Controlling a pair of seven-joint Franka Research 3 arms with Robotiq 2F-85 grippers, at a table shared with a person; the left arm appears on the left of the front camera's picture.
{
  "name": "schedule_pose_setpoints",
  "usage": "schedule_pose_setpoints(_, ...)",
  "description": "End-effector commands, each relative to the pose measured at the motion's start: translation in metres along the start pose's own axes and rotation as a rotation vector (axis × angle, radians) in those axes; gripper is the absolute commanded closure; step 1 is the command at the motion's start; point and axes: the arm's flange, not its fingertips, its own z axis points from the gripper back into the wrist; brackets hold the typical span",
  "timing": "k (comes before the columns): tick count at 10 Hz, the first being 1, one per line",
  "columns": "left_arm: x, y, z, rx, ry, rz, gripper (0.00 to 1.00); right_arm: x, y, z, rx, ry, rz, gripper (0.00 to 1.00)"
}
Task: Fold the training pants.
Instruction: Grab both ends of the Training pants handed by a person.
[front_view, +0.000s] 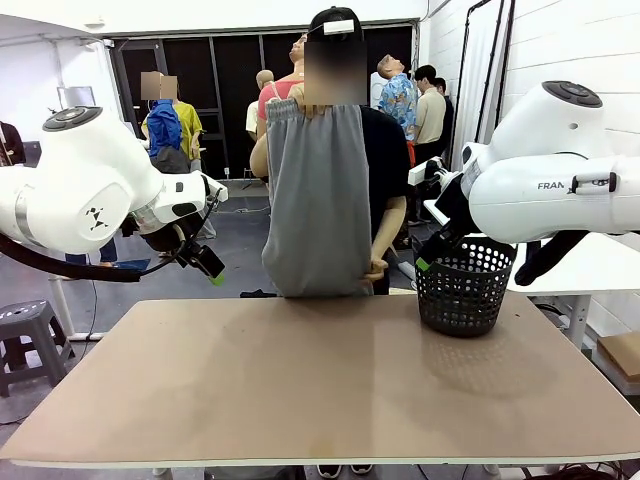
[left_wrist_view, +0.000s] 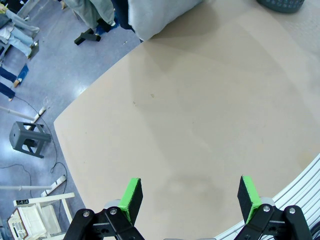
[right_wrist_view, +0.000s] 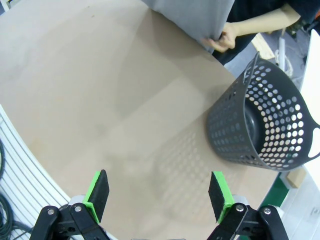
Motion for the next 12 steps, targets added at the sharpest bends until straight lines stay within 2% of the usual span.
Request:
schedule_pose_setpoints(1,0.0016,0.0016,-0.0006,-0.002,0.001,0.001,0.0,-0.0002,0.0,-0.0003,0.001,0.001,0.0,0.0)
schedule_pose_setpoints(12,0.0016,0.0016,-0.0006,-0.002,0.001,0.001,0.0,-0.0002,0.0,-0.0003,0.001,0.001,0.0,0.0)
